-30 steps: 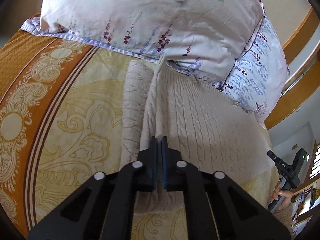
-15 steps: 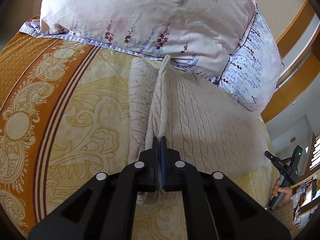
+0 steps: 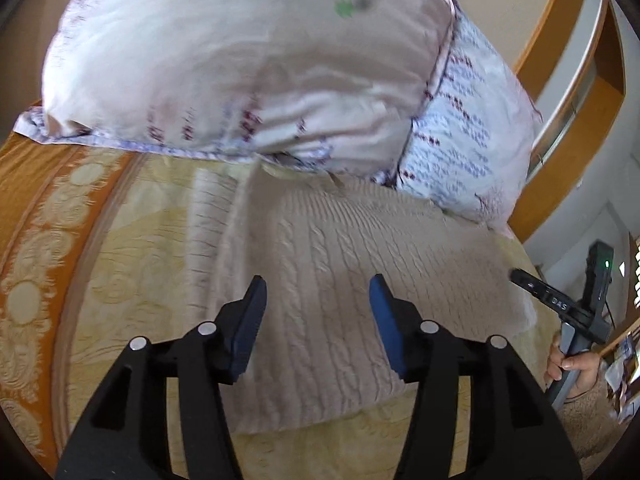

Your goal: Fold small clothes

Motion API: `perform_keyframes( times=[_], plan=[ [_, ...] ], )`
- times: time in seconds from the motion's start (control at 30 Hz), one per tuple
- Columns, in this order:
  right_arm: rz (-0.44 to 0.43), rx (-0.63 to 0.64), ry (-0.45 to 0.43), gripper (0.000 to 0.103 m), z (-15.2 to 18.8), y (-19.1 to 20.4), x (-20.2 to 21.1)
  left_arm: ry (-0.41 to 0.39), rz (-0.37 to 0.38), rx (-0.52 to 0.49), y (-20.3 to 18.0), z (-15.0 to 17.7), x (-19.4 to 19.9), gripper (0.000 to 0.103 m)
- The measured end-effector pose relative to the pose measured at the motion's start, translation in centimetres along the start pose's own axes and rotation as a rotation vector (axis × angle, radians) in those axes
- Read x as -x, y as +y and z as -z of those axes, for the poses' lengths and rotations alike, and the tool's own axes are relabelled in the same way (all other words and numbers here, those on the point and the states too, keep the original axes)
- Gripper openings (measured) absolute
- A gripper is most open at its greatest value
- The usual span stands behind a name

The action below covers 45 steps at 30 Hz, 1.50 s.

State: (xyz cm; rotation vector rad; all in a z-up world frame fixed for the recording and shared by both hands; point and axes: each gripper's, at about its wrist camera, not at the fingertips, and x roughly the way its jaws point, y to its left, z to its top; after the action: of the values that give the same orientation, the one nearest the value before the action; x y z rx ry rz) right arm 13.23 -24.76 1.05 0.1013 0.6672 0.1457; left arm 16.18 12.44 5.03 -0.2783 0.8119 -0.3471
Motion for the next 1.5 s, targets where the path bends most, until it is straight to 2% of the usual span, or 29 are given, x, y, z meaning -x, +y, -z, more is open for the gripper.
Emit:
perform_keyframes(
  times=[0.1, 0.17, 0.33, 0.4, 0.43, 0.5, 0.63, 0.77, 0.83, 0.93, 1.07, 1.17, 1.3, 1.4, 1.5],
  plan=[
    [-0.009, 0.038, 0.04, 0.039, -0.1, 1.8, -2.1, 0.026, -0.033, 0.01, 0.3, 0.0, -1.4, 0.054],
    [0.012, 0.048, 0.086, 0.043, 0.2, 2.2, -3.6, 0.049, -0.056, 0.035, 1.0, 0.4, -2.2, 0.053],
    [0.043, 0.092, 0.061, 0.045, 0.7, 2.9, -3.9, 0.05, -0.036, 0.057, 1.9, 0.7, -2.0, 0.052],
    [0.029, 0.079, 0.062, 0.045, 0.7, 2.7, -3.7, 0.015, 0.03, 0.153, 3.3, 0.1, -0.9, 0.056],
    [0.027, 0.076, 0.062, 0.045, 0.8, 2.7, -3.7, 0.002, 0.037, 0.187, 3.8, -0.2, -0.6, 0.061],
    [0.029, 0.073, 0.057, 0.046, 0.8, 2.8, -3.7, -0.014, 0.025, 0.28, 5.8, -0.9, -0.3, 0.061],
    [0.035, 0.074, 0.051, 0.046, 0.8, 2.9, -3.7, 0.047, 0.033, 0.386, 8.3, -1.4, -1.7, 0.059],
    [0.034, 0.073, 0.035, 0.046, 0.5, 3.5, -3.3, 0.071, 0.099, 0.475, 9.8, -1.5, -2.7, 0.059],
    [-0.002, 0.107, 0.025, 0.046, 0.3, 4.8, -3.2, 0.072, 0.106, 0.48, 9.7, -1.4, -2.8, 0.059],
    [-0.009, 0.156, 0.036, 0.046, 0.3, 6.6, -4.1, 0.066, 0.113, 0.485, 9.8, -1.3, -2.9, 0.059],
    [0.037, 0.197, 0.045, 0.049, 0.4, 8.3, -5.4, 0.059, 0.109, 0.477, 9.7, -1.3, -2.8, 0.059],
    [0.039, 0.186, 0.042, 0.049, 0.5, 8.2, -5.6, 0.057, 0.103, 0.462, 9.3, -1.5, -3.2, 0.059],
    [0.034, 0.183, 0.043, 0.05, 0.4, 8.1, -5.6, 0.068, 0.108, 0.453, 8.9, -1.4, -3.7, 0.048],
    [0.034, 0.181, 0.043, 0.05, 0.4, 8.1, -5.6, 0.094, 0.13, 0.473, 8.8, -1.3, -4.4, 0.027],
    [0.029, 0.177, 0.045, 0.05, 0.4, 8.1, -5.7, 0.092, 0.143, 0.489, 8.5, -1.4, -4.5, 0.021]
  ],
)
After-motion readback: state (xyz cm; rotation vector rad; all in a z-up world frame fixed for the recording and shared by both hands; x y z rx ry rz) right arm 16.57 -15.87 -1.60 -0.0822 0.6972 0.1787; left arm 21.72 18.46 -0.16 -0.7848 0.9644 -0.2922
